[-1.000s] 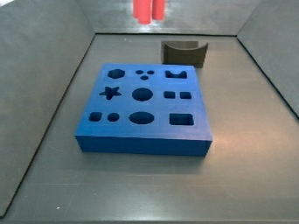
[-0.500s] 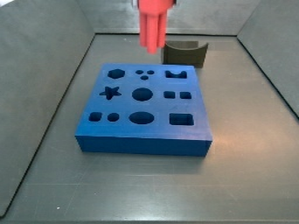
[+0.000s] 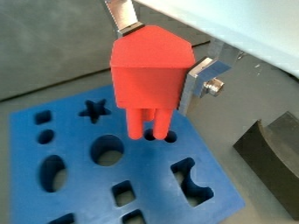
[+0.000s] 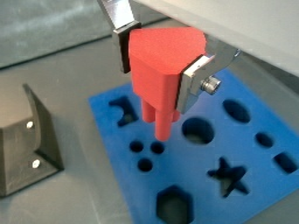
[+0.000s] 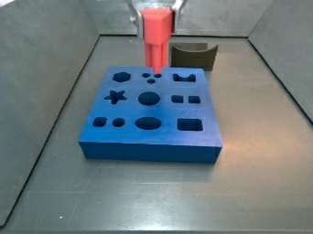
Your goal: Insert the 3 prong object.
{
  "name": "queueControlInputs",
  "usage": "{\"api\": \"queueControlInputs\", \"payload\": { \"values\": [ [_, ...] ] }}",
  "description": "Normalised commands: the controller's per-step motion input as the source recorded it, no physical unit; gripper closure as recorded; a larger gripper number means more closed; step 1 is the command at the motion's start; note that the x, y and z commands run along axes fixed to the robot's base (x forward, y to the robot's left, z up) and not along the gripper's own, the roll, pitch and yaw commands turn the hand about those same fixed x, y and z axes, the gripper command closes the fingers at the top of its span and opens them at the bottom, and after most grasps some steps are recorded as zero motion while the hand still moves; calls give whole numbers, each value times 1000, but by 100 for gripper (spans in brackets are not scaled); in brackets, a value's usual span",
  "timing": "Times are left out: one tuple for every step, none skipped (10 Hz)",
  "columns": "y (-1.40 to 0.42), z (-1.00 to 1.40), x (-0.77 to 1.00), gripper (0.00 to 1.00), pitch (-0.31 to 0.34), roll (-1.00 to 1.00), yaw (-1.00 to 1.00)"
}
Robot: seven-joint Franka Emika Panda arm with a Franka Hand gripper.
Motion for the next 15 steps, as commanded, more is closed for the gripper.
{"api": "queueControlInputs", "payload": {
  "values": [
    [120,-463,-11,100,0,293,-146],
    [191,-417,-74,100,0,214,-194],
    [214,-146,-137,100,31,107,0],
    [131,-9,-23,100,13,0,0],
    [20,0,0,100,0,0,0],
    [140,-137,0,100,0,36,-183],
    [111,-171,0,100,0,4,-314],
    [103,-160,0,100,0,10,-309],
    [69,-134,0,100,0,0,-289],
    [0,-114,11,100,0,-16,-171],
    [0,-129,17,100,0,-99,-43],
    [0,-140,3,100,0,-94,-57],
    [0,-154,26,100,0,-93,-89],
    [0,-180,34,100,0,-100,-83],
    [0,-194,46,100,0,-114,-71]
  ]
}}
